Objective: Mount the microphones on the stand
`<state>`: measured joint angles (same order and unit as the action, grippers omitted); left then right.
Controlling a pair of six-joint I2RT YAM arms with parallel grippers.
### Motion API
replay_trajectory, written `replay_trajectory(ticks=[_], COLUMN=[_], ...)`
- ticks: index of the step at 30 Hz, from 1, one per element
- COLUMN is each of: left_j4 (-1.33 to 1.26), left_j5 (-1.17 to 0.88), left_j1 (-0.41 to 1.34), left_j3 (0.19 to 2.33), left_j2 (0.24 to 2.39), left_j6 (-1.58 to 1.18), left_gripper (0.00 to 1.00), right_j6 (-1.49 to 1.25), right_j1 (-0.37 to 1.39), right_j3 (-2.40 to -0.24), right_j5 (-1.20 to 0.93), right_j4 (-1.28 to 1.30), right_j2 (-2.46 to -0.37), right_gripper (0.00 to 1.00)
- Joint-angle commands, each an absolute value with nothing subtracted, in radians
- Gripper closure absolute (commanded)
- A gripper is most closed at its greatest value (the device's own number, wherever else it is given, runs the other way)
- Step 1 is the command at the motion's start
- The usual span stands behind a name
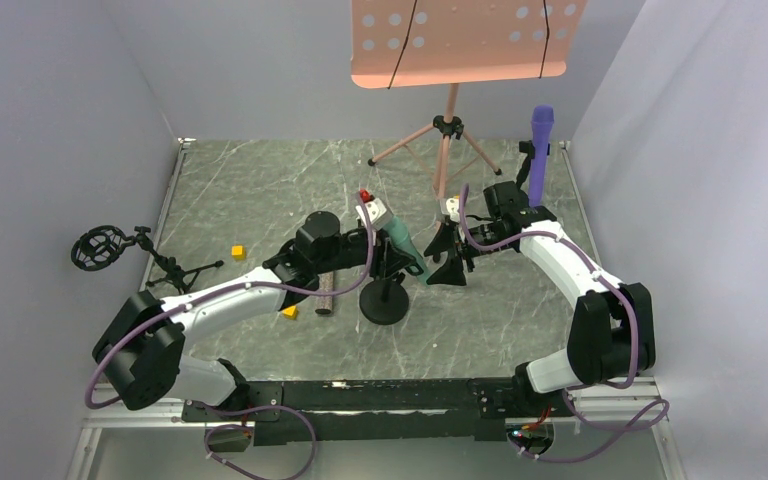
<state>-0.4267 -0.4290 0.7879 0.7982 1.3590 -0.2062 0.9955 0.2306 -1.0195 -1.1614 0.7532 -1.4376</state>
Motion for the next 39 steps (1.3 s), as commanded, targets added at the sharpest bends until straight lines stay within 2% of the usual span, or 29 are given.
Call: replay_trajectory(ticks=[1,2,5,9,12,17,23,30,33,36,39], left_j4=[-0.237,-0.237,-0.253,-0.260,-0.259,-0.253,-0.186,0.076,0.150,0.184,0.199], left_j5=[-0.307,-0.294,-0.272,-0.272,-0.275,-0.265,-0.156,-0.006,-0.003,-0.003,0.042], left_j1=[0.785,0.784,0.785,0.785,0.783,0.783,0.781,0.766,0.766,0.766,0.766], left_j3=[0.814,0.813,0.807,0.800,0.793,0.766,0.685,0.578,0.515,0.440,0.381], left_j2=[1.383,1.371,1.327,1.275,1.238,1.152,0.954,0.636,0.527,0.423,0.327], left_j6=[-0.187,-0.193,-0.210,-0.220,-0.221,-0.199,-0.153,-0.177,-0.253,-0.348,-0.423], left_gripper=[0.61,0.50,0.32,0.17,0.10,0.04,0.02,0.01,0.01,0.01,0.01], right_j6=[1.037,1.038,1.039,1.040,1.039,1.026,0.865,0.876,0.898,0.904,0.908], right_j1=[0.230,0.230,0.229,0.229,0.229,0.228,0.247,0.328,0.354,0.374,0.394], right_j3=[-1.014,-1.014,-1.013,-1.011,-1.011,-1.007,-1.016,-1.111,-1.127,-1.133,-1.132], right_j5=[-1.211,-1.212,-1.213,-1.212,-1.217,-1.239,-1.256,-1.211,-1.206,-1.214,-1.217], right_j4=[0.752,0.753,0.754,0.753,0.753,0.740,0.602,0.643,0.658,0.667,0.677], right_j2=[-1.401,-1.401,-1.403,-1.406,-1.406,-1.402,-1.390,-1.465,-1.488,-1.498,-1.509], right_gripper=[0.25,0.25,0.25,0.25,0.25,0.22,0.18,0.17,0.17,0.22,0.31])
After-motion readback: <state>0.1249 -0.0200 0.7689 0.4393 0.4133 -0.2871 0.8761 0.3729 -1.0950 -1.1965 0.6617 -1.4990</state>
